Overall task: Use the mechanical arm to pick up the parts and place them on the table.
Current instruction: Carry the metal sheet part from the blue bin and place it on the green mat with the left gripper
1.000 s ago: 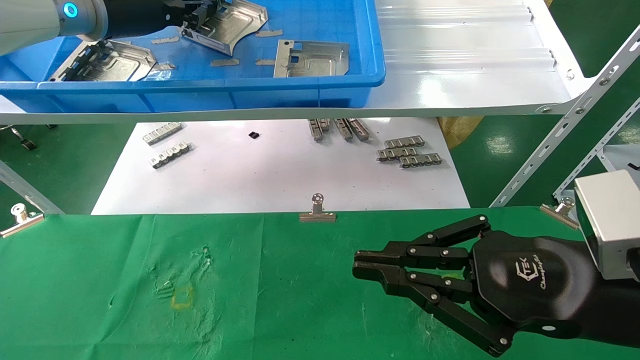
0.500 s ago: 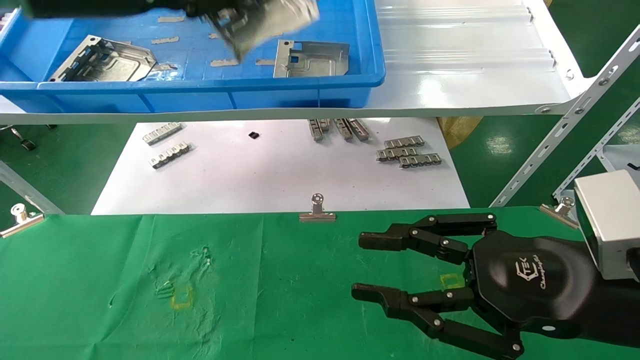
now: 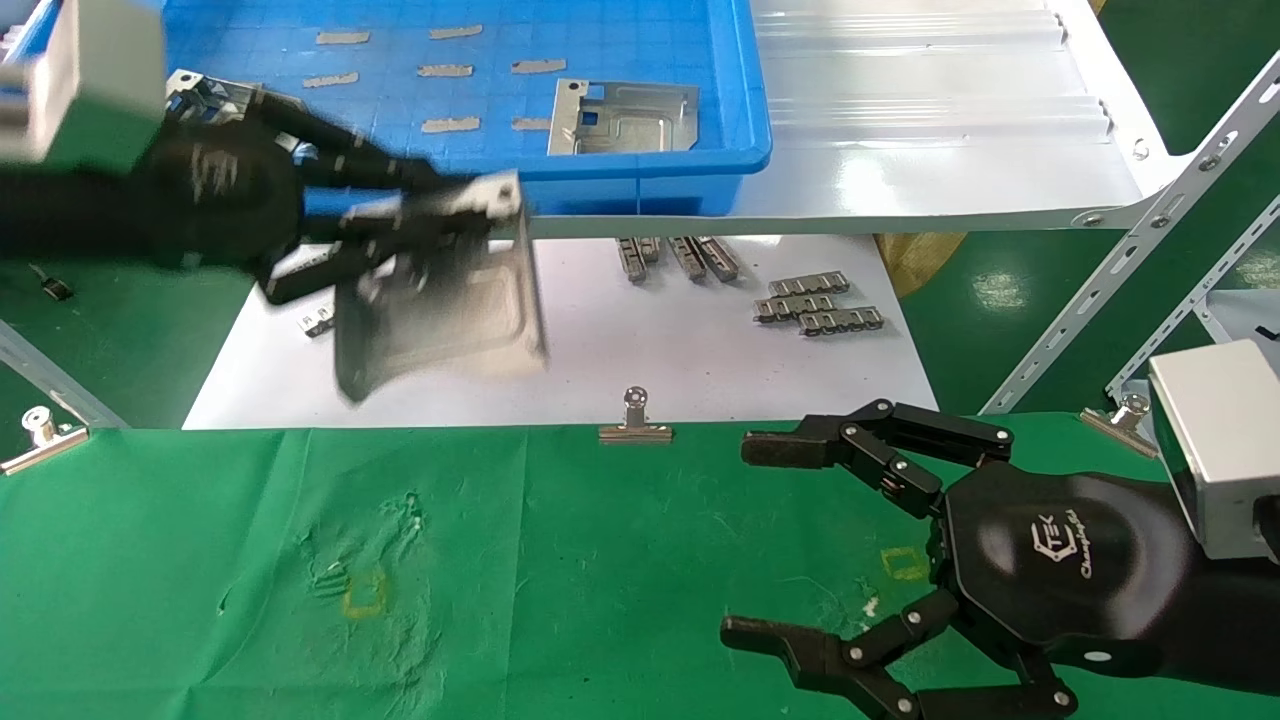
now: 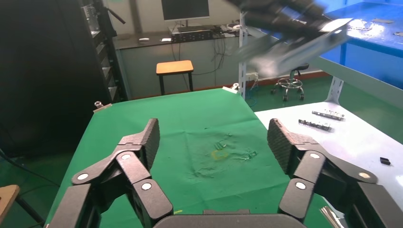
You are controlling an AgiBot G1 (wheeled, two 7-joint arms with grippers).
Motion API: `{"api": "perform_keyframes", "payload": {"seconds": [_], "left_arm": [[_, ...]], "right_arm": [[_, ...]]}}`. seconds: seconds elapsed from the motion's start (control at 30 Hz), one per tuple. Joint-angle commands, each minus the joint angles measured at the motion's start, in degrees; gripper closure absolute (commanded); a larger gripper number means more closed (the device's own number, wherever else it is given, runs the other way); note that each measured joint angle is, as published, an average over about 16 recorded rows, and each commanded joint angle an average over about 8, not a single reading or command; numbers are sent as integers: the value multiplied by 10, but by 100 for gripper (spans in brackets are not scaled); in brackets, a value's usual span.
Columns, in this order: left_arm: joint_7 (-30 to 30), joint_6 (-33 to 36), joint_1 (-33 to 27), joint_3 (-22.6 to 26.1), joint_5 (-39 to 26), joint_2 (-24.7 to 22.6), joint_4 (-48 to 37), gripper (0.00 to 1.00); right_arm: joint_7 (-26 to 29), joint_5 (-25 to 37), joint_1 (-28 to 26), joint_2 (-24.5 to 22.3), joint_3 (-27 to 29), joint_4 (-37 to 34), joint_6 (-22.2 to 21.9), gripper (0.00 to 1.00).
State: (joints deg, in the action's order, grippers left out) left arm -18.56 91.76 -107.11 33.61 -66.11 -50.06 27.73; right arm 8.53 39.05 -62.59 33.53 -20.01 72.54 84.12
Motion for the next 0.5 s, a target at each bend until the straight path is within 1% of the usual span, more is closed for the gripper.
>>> {"api": "perform_keyframes", "payload": {"seconds": [0.03, 0.13, 0.2, 0.37, 0.5], "left_arm": [[-13, 1, 35, 15, 31, 30, 55, 100], [-57, -6, 75, 43, 45, 59, 85, 100], [-94, -14, 95, 58, 42, 67, 82, 100], [-185, -40, 133, 76, 20, 67, 31, 100], [-231, -53, 154, 84, 7, 59, -10, 100]], "right_arm": [[0, 0, 0, 0, 0, 0, 0, 0], [0, 0, 0, 0, 0, 0, 0, 0], [0, 0, 0, 0, 0, 0, 0, 0], [0, 0, 0, 0, 0, 0, 0, 0], [0, 0, 0, 0, 0, 0, 0, 0]]}}
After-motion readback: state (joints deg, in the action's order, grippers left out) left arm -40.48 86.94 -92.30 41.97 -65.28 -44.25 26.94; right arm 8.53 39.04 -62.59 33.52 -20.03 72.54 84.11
